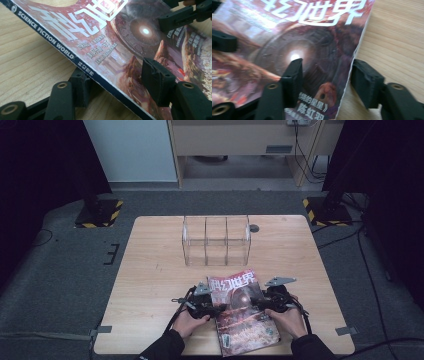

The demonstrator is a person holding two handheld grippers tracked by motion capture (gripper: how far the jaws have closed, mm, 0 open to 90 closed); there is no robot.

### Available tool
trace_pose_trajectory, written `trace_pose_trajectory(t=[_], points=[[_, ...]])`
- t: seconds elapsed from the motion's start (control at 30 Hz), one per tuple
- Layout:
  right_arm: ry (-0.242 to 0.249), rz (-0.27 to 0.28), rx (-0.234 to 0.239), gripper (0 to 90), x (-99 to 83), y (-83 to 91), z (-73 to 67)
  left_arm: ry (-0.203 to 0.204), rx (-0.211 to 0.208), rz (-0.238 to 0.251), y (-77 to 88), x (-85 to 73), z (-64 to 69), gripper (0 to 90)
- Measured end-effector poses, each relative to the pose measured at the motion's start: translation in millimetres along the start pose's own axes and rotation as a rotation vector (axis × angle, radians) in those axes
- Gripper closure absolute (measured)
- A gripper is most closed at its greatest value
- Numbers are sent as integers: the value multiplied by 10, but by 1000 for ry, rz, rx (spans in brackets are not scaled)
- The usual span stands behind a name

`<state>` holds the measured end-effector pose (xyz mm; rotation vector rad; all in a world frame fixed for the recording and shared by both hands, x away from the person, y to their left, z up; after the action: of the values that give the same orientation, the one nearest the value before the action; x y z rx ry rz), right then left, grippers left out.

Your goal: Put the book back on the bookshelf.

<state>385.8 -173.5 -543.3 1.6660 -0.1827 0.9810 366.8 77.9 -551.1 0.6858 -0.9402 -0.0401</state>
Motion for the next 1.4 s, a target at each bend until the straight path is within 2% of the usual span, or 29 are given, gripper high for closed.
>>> trace_pose_trajectory(t=[0.07,0.3,0.4,0.47,0.83,1.17,1.4], points=[[0,5,-17,414,-10,-15,8,8,-3,1,5,2,-4,436],[-7,7,-26,355,-23,-36,26,18,-5,-2,9,7,-7,448],[-3,20,-1,349,-23,-46,-27,26,-16,-3,5,8,-3,481],[17,19,-20,343,-22,-49,-60,27,-18,-5,6,11,-4,483],[2,49,-2,420,-9,-33,-48,38,-25,-24,3,34,3,504],[10,59,-1,427,-1,-35,-47,52,-21,-25,-68,84,2,519],[11,64,1,428,0,-31,-44,97,-28,-18,-90,116,-8,576]])
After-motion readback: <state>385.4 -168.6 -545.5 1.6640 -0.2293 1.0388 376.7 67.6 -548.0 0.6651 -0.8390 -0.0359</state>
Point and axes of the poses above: each handheld gripper's, and its own axes: y roughly backward along the jaws, x roughly out of its top, z roughly to its right, the point moved 3 cm from there along -y, roughly forward along the jaws, and after that the axes turned 12 degrees about -x, right-handed, at the moved point
